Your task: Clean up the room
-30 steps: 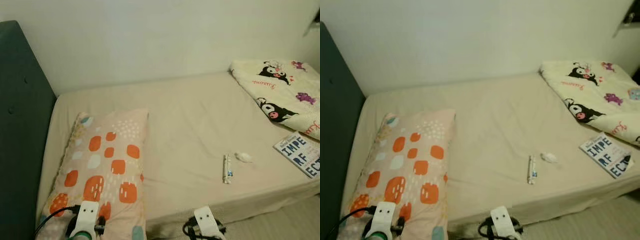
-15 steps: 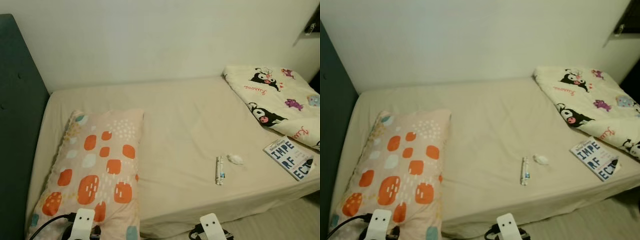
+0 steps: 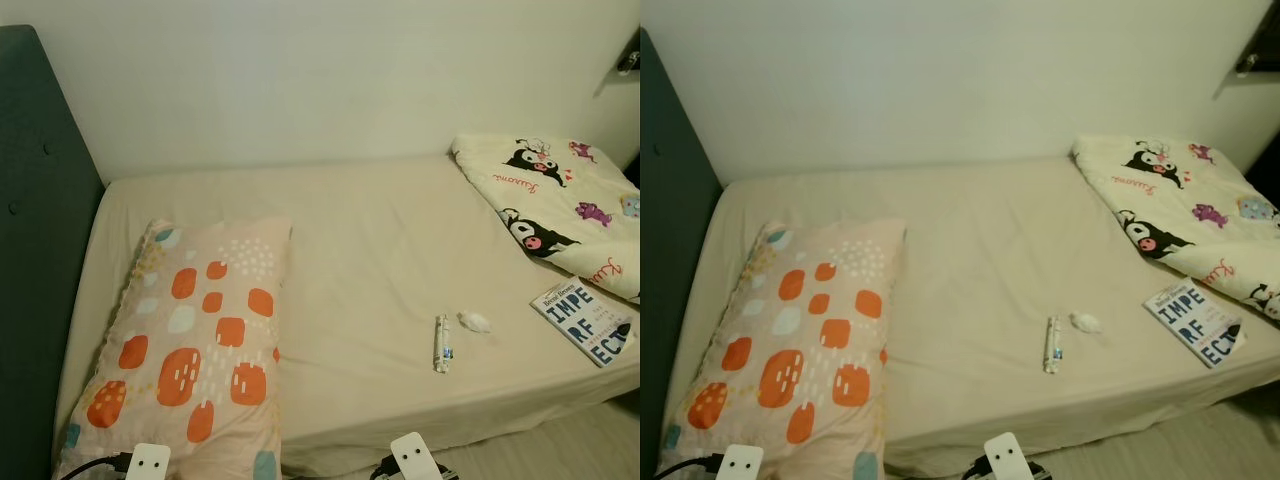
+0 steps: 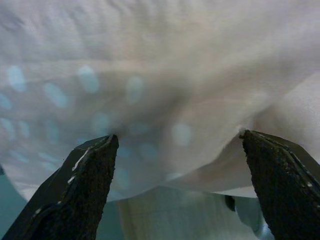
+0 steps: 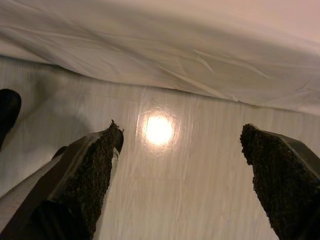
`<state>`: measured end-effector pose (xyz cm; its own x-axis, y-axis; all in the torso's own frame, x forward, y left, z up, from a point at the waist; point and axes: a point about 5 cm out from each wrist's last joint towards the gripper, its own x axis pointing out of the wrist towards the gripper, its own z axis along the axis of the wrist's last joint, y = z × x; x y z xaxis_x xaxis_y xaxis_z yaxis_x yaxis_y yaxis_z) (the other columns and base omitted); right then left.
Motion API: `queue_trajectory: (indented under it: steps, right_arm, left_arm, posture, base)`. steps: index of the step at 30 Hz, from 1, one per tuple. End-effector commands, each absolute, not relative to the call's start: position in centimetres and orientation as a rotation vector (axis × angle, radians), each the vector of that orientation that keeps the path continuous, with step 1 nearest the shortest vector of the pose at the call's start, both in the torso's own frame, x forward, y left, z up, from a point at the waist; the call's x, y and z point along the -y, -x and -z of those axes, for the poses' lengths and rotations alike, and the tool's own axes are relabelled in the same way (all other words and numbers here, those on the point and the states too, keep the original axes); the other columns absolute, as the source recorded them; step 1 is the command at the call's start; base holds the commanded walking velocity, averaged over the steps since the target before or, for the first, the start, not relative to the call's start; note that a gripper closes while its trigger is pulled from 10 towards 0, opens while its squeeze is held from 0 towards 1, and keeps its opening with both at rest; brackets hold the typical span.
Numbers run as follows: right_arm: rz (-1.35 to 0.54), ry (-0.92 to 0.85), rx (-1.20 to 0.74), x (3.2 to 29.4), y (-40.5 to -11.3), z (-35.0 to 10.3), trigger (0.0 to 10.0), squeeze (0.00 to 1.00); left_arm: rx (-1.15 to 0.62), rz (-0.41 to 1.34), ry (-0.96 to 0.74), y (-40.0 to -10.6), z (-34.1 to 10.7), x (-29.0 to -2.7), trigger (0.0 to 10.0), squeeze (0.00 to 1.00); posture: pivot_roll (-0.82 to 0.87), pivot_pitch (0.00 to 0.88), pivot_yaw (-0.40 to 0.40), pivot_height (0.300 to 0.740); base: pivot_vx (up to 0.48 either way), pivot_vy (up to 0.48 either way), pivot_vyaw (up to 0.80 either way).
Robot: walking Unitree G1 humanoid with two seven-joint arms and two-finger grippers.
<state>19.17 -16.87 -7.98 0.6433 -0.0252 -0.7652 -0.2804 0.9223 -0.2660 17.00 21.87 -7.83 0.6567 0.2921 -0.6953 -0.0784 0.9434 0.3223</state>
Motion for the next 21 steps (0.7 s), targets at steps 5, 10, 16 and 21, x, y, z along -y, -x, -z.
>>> queue_trajectory:
  steps: [5,10,16,21]
  right_arm:
    - [-0.108,0.362,-0.916,17.5,-17.9,8.6,10.0,0.0]
    - [-0.119,0.363,-0.92,17.4,-17.9,8.6,10.0,0.0]
    - [-0.094,0.312,-0.904,17.3,-18.2,8.4,10.0,0.0]
    - [-0.112,0.289,-0.91,17.1,-18.0,8.5,10.0,0.0]
  left_arm:
    - [-0.852,-0.211,-0.274,-16.4,8.2,-21.3,10.0,0.0]
    - [-0.846,-0.199,-0.289,-16.6,8.1,-21.3,10.0,0.0]
    - [-0.786,-0.231,-0.284,-17.7,7.4,-21.9,10.0,0.0]
    - [-0.714,-0.149,-0.274,-18.7,6.9,-20.8,10.0,0.0]
  posture:
    - [0.06,0.0,-0.015,0.74]
    - [0.07,0.0,-0.009,0.74]
    - [0.06,0.0,0.003,0.74]
    - [0.06,0.0,0.019,0.74]
  base:
    - [0.0,0.0,0.0]
    - [0.0,0.0,0.0]
    - [0.0,0.0,0.0]
    - [0.0,0.0,0.0]
